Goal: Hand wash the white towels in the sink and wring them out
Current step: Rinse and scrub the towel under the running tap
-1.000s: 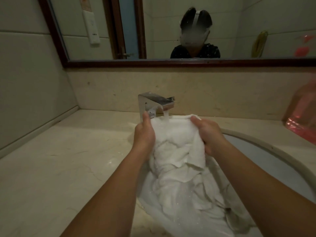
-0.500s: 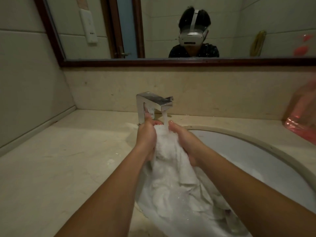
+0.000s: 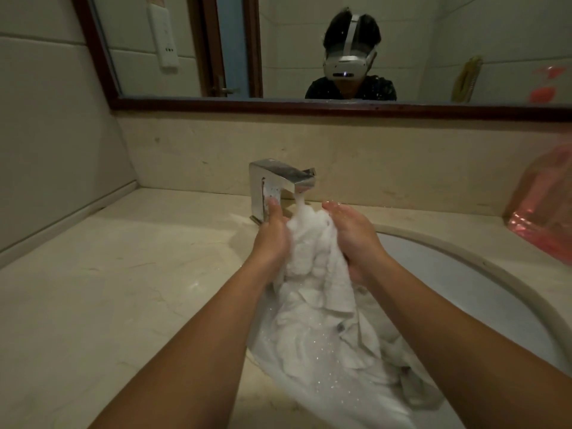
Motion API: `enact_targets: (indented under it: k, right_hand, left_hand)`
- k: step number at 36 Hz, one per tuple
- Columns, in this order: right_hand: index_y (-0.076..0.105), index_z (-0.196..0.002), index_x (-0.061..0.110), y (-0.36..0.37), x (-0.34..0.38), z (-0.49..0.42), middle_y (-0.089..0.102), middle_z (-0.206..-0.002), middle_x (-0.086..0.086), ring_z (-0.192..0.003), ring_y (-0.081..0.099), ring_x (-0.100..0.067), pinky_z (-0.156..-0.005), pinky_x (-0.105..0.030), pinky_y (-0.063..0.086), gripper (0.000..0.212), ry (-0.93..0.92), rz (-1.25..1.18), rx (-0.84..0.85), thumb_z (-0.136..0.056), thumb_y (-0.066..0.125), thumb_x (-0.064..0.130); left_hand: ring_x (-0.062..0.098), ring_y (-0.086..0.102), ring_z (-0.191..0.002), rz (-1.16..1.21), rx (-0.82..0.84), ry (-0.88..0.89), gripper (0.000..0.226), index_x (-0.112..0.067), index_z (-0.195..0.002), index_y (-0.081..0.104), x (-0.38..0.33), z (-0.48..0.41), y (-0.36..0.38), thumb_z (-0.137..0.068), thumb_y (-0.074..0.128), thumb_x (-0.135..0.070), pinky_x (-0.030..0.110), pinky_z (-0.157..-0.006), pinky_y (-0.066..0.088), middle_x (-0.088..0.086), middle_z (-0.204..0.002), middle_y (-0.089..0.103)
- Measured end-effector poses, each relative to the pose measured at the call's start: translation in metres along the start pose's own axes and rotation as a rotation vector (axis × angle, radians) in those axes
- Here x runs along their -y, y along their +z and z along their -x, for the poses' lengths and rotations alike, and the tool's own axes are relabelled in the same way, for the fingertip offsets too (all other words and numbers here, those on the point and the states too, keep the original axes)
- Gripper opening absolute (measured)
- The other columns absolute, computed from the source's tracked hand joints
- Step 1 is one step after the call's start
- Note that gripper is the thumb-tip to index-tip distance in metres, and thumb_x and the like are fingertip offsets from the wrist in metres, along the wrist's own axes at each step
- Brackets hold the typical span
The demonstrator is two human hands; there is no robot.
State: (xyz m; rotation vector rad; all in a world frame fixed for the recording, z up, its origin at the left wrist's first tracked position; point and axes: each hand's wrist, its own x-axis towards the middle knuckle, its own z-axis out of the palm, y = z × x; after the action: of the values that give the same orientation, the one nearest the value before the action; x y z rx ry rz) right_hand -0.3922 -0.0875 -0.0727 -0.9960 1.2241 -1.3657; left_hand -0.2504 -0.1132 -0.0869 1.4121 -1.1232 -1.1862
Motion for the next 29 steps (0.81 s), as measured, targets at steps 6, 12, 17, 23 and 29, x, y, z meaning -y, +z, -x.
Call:
enact_targets:
  k: [6,12,17,23,29]
  right_hand:
    - [0.072,-0.125,0.006,-0.004,0.018,0.013,0.08,-0.109,-0.018,-0.097,0.08,-0.033,-0.079,-0.045,0.065,0.033,0.001,-0.174,-0.09,-0.107,0.064,0.033]
    - [0.071,-0.131,0.015,-0.01,0.03,0.03,0.079,-0.116,-0.014,-0.102,0.079,-0.028,-0.072,-0.038,0.064,0.031,0.001,-0.308,-0.114,-0.103,0.071,0.03]
    - [0.072,-0.13,0.017,-0.032,0.026,0.043,0.076,-0.121,-0.009,-0.11,0.075,-0.027,-0.081,-0.039,0.062,0.033,-0.062,-0.177,-0.144,-0.099,0.076,0.027]
    - [0.062,-0.142,0.023,-0.056,-0.001,0.057,0.063,-0.139,0.001,-0.121,0.064,-0.02,-0.1,-0.04,0.054,0.06,-0.035,0.378,-0.119,-0.094,0.076,0.055]
    - [0.062,-0.14,0.044,-0.041,-0.009,0.071,0.058,-0.147,0.001,-0.139,0.053,-0.027,-0.116,-0.056,0.045,0.102,-0.117,0.593,0.0,-0.06,0.054,0.107]
  left_hand:
    - [0.031,0.064,-0.127,-0.318,0.144,0.021,0.145,-0.026,-0.131,0.072,0.02,-0.01,-0.002,-0.047,-0.005,-0.115,0.058,-0.114,0.042,0.007,-0.133,0.072]
    - [0.03,0.061,-0.12,-0.541,0.223,0.173,0.142,-0.013,-0.138,0.066,-0.011,0.045,-0.02,-0.058,-0.001,-0.11,0.043,-0.104,0.045,0.011,-0.132,0.067]
    - [0.018,0.065,-0.083,-0.489,0.149,0.281,0.081,-0.012,-0.094,0.073,-0.007,0.05,-0.022,-0.093,0.032,-0.082,0.032,-0.071,0.047,0.001,-0.088,0.07]
    - [0.025,0.073,-0.092,-0.096,0.109,0.18,0.07,-0.016,-0.095,0.074,-0.012,0.06,-0.012,-0.101,0.035,-0.075,0.039,-0.087,0.06,0.007,-0.093,0.077]
    - [0.04,0.072,-0.116,0.431,0.426,-0.078,0.09,0.002,-0.137,0.061,-0.019,0.066,-0.003,-0.099,0.04,-0.077,0.055,-0.108,0.053,0.027,-0.126,0.072]
